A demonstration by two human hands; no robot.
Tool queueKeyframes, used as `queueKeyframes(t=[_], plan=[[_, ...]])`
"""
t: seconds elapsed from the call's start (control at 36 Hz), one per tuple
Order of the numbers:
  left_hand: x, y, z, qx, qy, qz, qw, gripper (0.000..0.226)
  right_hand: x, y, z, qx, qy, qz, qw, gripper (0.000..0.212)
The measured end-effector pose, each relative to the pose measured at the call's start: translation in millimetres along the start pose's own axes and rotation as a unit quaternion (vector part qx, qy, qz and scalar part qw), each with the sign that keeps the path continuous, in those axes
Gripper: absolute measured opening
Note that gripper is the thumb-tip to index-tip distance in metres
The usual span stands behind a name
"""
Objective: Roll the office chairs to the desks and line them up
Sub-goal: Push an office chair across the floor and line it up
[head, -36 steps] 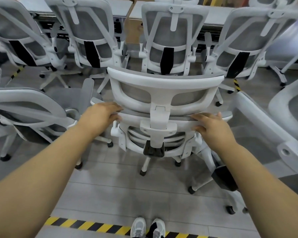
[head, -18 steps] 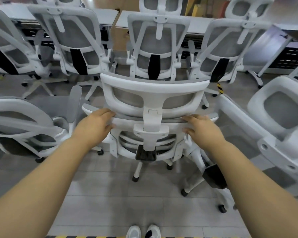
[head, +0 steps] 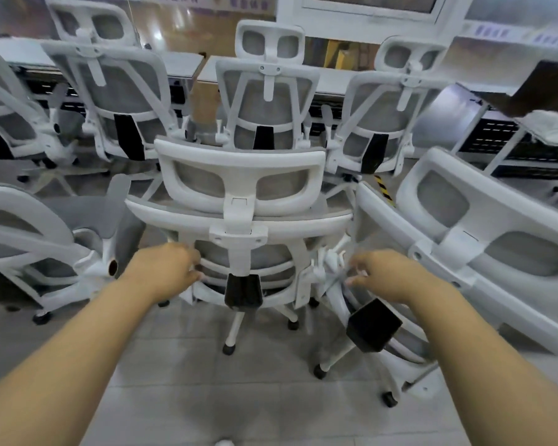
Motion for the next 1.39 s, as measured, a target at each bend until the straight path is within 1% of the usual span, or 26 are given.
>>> queueKeyframes(t=[0.08,0.17,0.22,0.31,0.42,0.53,0.64,0.69,0.78,0.89,0.94,1.0,1.06,1.17,1.25,1.33,1.39], plan=[[-30.0,8.3,-9.6,0.007,0.004,0.005,1.0,0.025,-19.3,23.4,-14.7,0.035,-0.012,0.015,0.999,0.033],[-69.1,12.1,-18.8,0.015,0.01,-0.009,1.0,0.024,-42.0,47.0,-25.6,0.058,0.002,0.011,0.998,0.042],[-97.9,11.5,-22.5,0.019,0.01,-0.028,0.999,0.024,-61.6,59.4,-30.1,0.051,0.002,-0.003,0.999,0.045],[-140.3,6.5,-23.8,0.013,0.002,-0.058,0.998,0.023,-91.9,79.3,-32.0,0.021,-0.025,-0.035,0.999,0.051],[-194.2,-3.2,-25.1,0.019,0.015,-0.091,0.996,0.025,-131.2,102.3,-26.6,-0.065,-0.014,-0.087,0.994,0.041],[-244.8,-20.5,-18.1,0.001,0.014,-0.135,0.991,0.026,-169.0,116.9,-28.0,-0.13,-0.017,-0.143,0.981,0.042],[-280.7,-48.9,-10.8,-0.012,0.036,-0.165,0.985,0.038,-196.4,118.6,-32.4,-0.178,-0.01,-0.164,0.97,0.046],[-295.4,-64.5,-6.7,-0.023,0.058,-0.179,0.982,0.041,-206.1,115.4,-36.6,-0.178,-0.012,-0.167,0.97,0.046],[-318.0,-86.0,-3.1,-0.04,0.058,-0.21,0.975,0.052,-222.2,109.1,-46.2,-0.153,-0.008,-0.173,0.973,0.046],[-338.9,-119.4,-3.2,-0.043,0.079,-0.227,0.97,0.057,-240.4,102.6,-54.1,-0.129,-0.057,-0.17,0.975,0.05],[-353.9,-133.4,-6.2,-0.036,0.078,-0.25,0.964,0.056,-245.9,100.4,-55.6,-0.125,-0.067,-0.168,0.976,0.05],[-368.6,-143.8,-7.6,-0.025,0.08,-0.266,0.96,0.049,-252.8,98.9,-57.3,-0.125,-0.081,-0.174,0.973,0.049],[-380.6,-151.6,-6.4,-0.022,0.095,-0.281,0.955,0.042,-262.3,99.0,-60.0,-0.129,-0.1,-0.188,0.969,0.048],[-396.3,-163.6,-5.0,-0.032,0.135,-0.309,0.941,0.036,-284.9,100.8,-60.0,-0.143,-0.123,-0.22,0.957,0.045],[-411.5,-173.7,-13.9,-0.039,0.153,-0.335,0.929,0.042,-305.4,99.5,-58.5,-0.143,-0.127,-0.246,0.95,0.044],[-428.5,-185.8,-20.0,-0.038,0.172,-0.316,0.932,0.043,-329.0,95.0,-60.3,-0.151,-0.143,-0.258,0.943,0.043],[-443.3,-191.6,-22.1,-0.045,0.175,-0.32,0.93,0.043,-346.8,92.4,-60.8,-0.158,-0.15,-0.269,0.938,0.041]])
Point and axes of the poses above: each hand's wrist, its own y-axis away from the middle knuckle, its own z-axis out of the back of the hand, x = y × z, the point moved 8 cm from there along -y, towards the middle knuckle, and after that the axes turned 12 degrees about y, right-handed, at the moved point
